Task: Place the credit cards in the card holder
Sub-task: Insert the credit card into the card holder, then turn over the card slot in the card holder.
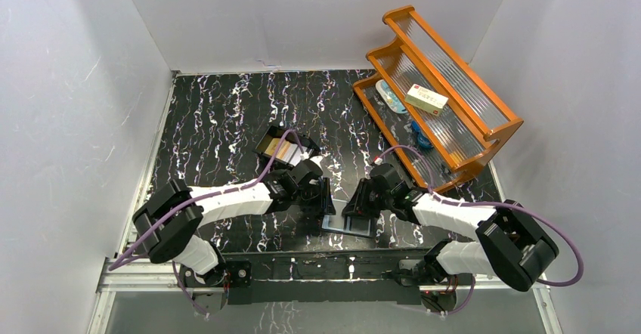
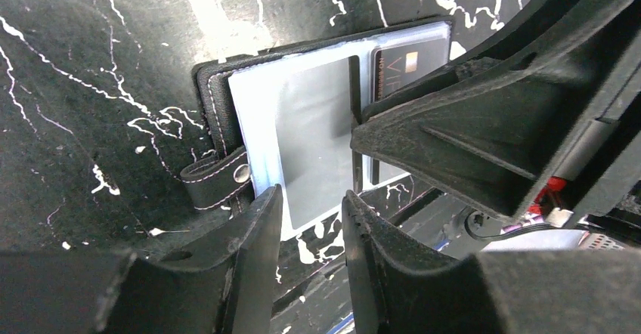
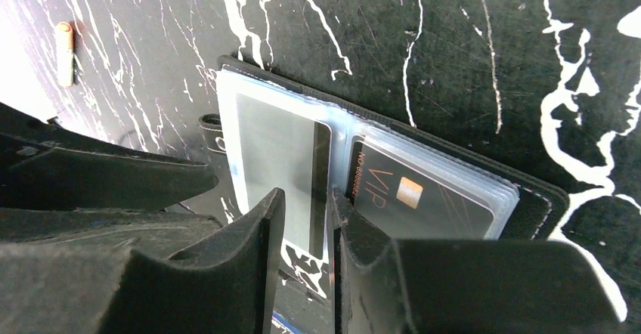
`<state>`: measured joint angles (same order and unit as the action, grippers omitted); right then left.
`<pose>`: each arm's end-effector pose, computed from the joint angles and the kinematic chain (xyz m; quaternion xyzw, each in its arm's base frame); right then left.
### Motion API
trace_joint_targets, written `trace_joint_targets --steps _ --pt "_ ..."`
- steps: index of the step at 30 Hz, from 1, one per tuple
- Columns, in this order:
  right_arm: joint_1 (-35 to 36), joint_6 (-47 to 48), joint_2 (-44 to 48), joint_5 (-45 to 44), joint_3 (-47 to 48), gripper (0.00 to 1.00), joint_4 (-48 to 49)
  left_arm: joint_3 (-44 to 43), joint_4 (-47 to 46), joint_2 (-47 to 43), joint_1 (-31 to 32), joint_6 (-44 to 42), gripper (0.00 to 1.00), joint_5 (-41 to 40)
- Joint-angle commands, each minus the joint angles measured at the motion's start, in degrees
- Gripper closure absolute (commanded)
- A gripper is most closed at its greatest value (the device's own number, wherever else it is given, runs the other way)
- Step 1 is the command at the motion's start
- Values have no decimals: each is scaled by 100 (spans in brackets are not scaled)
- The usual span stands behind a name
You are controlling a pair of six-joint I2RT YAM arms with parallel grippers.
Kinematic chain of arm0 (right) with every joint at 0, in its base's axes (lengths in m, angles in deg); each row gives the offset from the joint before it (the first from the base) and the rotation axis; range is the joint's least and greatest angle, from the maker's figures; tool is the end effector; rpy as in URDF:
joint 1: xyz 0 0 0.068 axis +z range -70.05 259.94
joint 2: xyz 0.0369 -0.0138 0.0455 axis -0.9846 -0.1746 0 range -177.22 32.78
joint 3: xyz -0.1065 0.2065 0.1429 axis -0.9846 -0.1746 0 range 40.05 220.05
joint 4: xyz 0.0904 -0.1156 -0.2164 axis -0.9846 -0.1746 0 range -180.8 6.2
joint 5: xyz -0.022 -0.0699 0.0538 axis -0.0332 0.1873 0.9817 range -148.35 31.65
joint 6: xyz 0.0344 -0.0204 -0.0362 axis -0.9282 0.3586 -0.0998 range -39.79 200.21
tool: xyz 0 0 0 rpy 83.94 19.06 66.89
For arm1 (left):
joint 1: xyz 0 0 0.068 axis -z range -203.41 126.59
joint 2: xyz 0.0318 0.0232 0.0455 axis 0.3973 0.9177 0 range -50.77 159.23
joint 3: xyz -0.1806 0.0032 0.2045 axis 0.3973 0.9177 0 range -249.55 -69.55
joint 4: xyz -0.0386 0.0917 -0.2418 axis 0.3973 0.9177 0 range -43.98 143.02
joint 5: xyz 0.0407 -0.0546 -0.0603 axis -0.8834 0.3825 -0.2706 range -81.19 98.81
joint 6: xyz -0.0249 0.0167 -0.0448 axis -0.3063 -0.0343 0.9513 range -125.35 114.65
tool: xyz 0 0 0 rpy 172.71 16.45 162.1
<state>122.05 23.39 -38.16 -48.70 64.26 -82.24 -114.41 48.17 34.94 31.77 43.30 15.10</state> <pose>0.1609 0.1535 0.1482 0.0861 0.9177 0.3393 0.1878 0.1708 -0.2524 0.1874 0.0740 0.9130 -0.3444 0.2060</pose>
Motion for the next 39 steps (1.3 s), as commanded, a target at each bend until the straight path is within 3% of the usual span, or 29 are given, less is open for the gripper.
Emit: trace_joint_targets --steps 1,10,22,39 --pt "22 -39 -76 163 -40 66 474 50 -64 20 -32 -21 66 0" --pt "19 -93 -155 287 -179 71 742 82 -96 127 -30 -105 64 -31" --pt "24 188 273 -275 75 78 -227 -29 293 153 -32 -206 60 -384" --pt "20 206 -124 -263 -178 82 87 81 -266 367 -30 -43 59 127"
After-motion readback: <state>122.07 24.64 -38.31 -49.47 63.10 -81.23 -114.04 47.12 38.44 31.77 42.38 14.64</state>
